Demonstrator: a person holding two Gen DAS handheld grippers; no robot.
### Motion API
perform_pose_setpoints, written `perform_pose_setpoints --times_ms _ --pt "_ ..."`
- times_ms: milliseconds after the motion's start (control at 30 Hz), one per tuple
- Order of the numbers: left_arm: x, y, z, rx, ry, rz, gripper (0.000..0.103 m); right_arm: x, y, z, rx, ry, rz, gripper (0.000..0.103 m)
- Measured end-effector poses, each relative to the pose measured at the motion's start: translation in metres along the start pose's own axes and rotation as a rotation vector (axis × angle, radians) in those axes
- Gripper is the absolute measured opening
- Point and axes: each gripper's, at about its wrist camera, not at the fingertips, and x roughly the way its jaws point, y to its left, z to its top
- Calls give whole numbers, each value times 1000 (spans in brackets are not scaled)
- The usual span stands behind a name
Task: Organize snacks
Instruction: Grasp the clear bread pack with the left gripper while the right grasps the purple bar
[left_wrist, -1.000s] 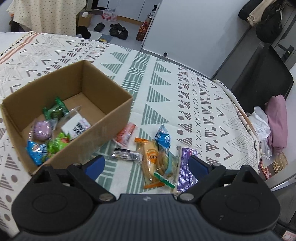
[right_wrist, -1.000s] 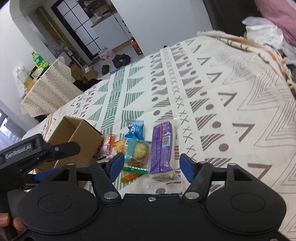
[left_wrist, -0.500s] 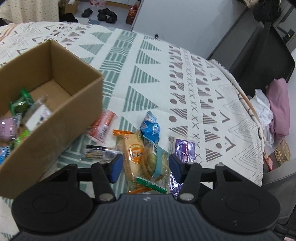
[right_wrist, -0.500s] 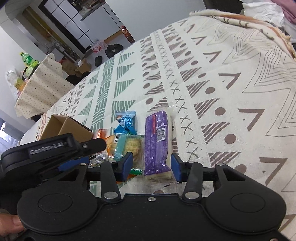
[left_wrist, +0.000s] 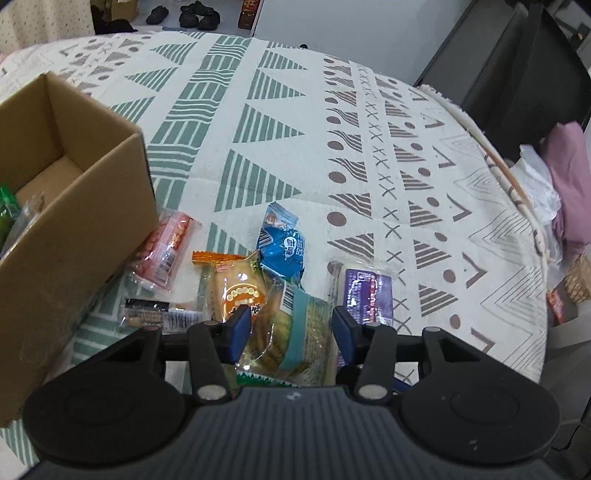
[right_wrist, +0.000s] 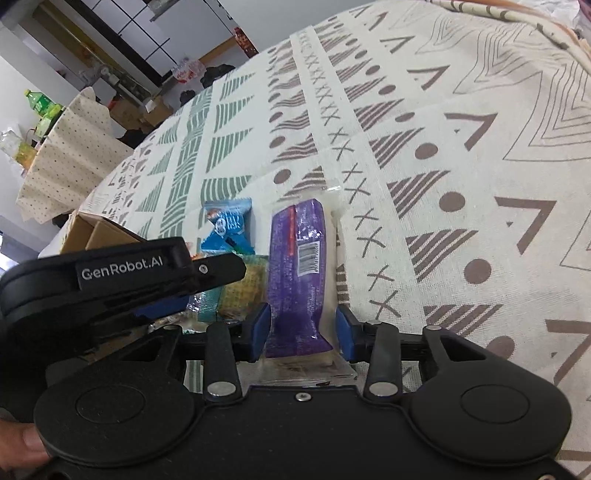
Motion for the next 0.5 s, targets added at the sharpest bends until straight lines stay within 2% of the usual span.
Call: perform_pose_setpoints --times_ms 167,200,233,267,433,500 --pt "3 -10 -4 72 5 61 47 5 3 -2 -27 12 -2 42" --pt "3 -11 -4 77 8 71 45 4 3 -1 -31 11 -3 41" --pt "3 -11 -4 84 9 84 38 4 4 -2 -36 10 -6 39" --pt "2 -11 -4 87 12 95 38 3 4 -2 -41 8 -7 37" --pt "-7 -1 -1 18 18 49 26 -3 5 -2 -43 -6 4 30" --pt "-15 1 -1 2 1 43 25 -6 5 -3 -39 -11 14 28"
